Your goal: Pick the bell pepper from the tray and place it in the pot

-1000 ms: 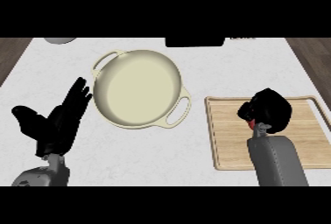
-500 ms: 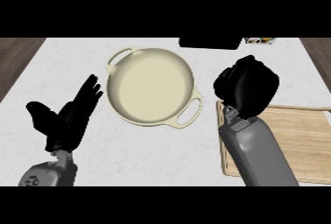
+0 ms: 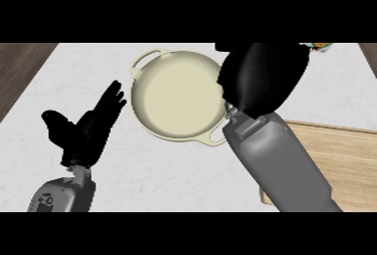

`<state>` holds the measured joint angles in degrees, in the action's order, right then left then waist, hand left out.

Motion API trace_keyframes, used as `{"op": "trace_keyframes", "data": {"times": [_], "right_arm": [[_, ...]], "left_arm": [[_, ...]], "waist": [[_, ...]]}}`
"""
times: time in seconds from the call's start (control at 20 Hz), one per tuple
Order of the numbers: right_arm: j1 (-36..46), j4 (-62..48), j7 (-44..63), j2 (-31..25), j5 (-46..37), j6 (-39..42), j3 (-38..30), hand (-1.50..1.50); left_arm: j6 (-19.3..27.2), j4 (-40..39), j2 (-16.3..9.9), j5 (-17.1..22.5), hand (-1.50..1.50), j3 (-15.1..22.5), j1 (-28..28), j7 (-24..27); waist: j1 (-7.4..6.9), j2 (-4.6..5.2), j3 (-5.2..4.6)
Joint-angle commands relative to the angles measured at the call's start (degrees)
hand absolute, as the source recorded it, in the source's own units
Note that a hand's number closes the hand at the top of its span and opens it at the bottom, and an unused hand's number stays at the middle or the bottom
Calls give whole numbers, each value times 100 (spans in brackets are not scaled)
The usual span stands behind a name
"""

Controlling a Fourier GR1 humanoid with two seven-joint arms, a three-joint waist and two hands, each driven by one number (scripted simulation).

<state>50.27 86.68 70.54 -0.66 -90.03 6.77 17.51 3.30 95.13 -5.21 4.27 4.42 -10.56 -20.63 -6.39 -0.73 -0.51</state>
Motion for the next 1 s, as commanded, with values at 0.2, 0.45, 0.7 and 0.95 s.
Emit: {"op": "trace_keyframes", "data": {"times": [0.2,0.45,0.7,0.95], "right_arm": [[998,-737,1466,62,74,444,-688,150],[1255,-1261,1467,63,254,379,-1081,150],[1364,-2045,1468,63,647,64,-1147,150],[1228,-2078,1469,63,1062,-916,-1798,-150]], "left_arm": [[100,-68,165,-128,0,160,-118,48],[-34,-81,55,-12,0,48,-184,79],[8,-114,54,-108,0,78,-327,41],[-27,-195,117,-69,0,101,-298,158]], "waist": [[-74,97,21],[-123,120,23],[-189,175,31],[-186,196,44]]}}
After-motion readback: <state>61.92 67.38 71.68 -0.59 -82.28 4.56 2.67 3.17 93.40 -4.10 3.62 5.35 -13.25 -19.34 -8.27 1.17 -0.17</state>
